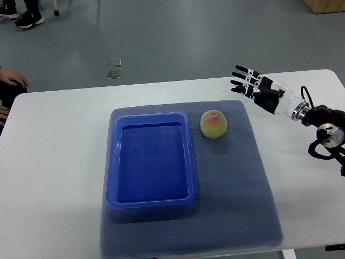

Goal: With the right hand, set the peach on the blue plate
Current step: 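Move the right hand toward the peach beside the blue tray, then close the right hand's fingers around the peach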

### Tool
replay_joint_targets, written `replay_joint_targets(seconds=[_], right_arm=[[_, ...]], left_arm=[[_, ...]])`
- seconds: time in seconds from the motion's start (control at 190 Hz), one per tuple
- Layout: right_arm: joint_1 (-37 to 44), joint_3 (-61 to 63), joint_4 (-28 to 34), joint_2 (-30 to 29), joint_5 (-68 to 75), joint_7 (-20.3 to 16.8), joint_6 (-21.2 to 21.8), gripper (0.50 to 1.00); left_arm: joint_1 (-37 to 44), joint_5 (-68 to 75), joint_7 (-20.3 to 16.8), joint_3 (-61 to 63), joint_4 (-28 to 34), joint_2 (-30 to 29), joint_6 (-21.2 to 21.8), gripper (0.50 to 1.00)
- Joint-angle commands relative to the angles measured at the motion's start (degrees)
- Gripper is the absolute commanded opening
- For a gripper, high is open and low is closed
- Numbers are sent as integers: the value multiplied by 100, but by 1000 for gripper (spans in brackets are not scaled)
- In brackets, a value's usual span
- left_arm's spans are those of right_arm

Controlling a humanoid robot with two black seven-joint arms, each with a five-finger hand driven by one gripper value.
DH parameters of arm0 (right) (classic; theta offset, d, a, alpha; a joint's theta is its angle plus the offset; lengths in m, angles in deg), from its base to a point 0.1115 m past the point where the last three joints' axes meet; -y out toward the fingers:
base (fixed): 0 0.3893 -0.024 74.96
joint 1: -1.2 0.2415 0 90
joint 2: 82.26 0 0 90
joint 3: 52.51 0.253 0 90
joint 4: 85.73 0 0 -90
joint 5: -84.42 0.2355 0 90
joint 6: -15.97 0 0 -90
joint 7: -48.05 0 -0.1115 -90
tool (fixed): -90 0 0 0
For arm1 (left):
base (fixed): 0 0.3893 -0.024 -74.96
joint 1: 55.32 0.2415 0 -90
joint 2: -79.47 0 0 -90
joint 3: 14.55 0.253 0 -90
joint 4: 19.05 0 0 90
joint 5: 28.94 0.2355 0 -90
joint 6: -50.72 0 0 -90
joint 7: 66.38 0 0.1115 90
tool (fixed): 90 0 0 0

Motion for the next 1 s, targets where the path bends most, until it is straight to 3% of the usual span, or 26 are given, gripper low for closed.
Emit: replay_joint_targets(seconds=[0.0, 0.385, 0.575, 0.775, 0.996], right_arm=[[153, -3, 0, 44, -628, 74, -10, 932], [724, -56, 44, 97, -3968, 672, -203, 930], [900, -82, 53, 18, -5339, 707, -300, 930], [927, -267, 44, -202, -5893, 698, -537, 930], [927, -1066, 44, -263, -5902, 707, -1134, 932]], left_arm=[[0, 1, 0, 0, 9, 0, 0, 1000], [0, 1, 0, 0, 9, 0, 0, 1000], [0, 1, 0, 0, 1, 0, 0, 1000], [0, 1, 0, 17, -8, 0, 0, 1000], [0, 1, 0, 8, -70, 0, 0, 1000]])
